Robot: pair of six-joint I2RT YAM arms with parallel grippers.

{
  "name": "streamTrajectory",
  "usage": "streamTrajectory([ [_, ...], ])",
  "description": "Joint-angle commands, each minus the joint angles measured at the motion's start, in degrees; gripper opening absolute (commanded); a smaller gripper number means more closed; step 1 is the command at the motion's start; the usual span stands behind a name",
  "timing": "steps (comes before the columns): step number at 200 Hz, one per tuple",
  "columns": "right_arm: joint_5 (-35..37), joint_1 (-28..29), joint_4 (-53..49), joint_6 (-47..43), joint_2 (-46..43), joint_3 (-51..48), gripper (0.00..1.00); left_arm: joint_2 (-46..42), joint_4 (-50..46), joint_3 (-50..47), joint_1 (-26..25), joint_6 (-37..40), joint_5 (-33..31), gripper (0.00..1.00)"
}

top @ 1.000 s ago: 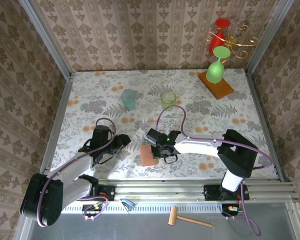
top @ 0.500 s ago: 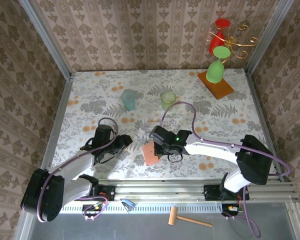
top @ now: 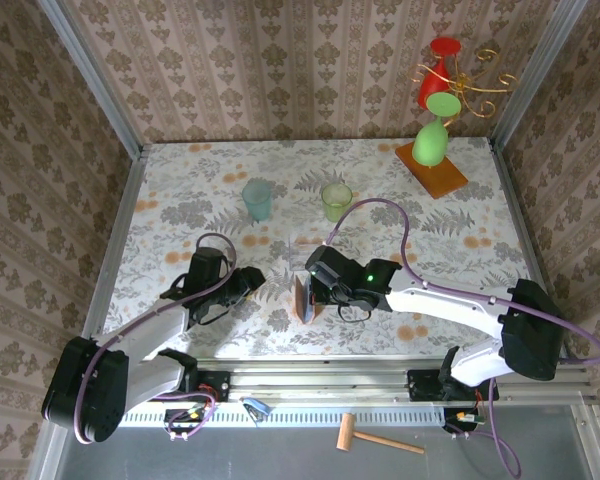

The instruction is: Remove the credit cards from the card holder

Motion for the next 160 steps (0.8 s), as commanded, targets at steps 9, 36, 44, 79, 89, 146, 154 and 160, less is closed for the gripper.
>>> streamTrajectory([
  [9,-0.02,-0.21,0.97,0.66,-0.92,2.34,0.0,0.03,-0.25,2.2,-0.43,1.27,0.97,0.39],
  [36,-2.64,-0.21,2.07,-1.01,1.83,4.52,0.0,-0.23,-1.17,2.89,-0.38,2.04,1.1,0.39],
  [44,-3.59,-0.21,2.5,-1.22,2.51,5.1,0.0,-0.39,-1.67,3.06,-0.39,2.25,1.09,0.39],
  [79,-4.4,0.06,2.57,-1.09,4.09,6.55,0.0,-0.93,-2.72,2.85,-0.39,2.75,0.74,0.39],
  [89,-4.16,0.02,2.4,-0.89,4.0,6.45,0.0,-0.93,-2.73,2.9,-0.54,2.95,0.79,0.39],
  [146,-4.1,-0.01,3.01,-0.91,2.55,5.44,0.0,2.32,-4.62,6.7,-4.78,5.56,0.24,0.37],
  [154,-3.78,-0.04,2.8,-0.81,2.24,5.15,0.0,3.31,-4.46,7.49,-5.64,5.7,0.36,0.35],
  [160,-3.49,-0.03,2.61,-0.78,1.92,4.94,0.0,4.17,-4.15,8.09,-6.26,5.78,0.58,0.34],
])
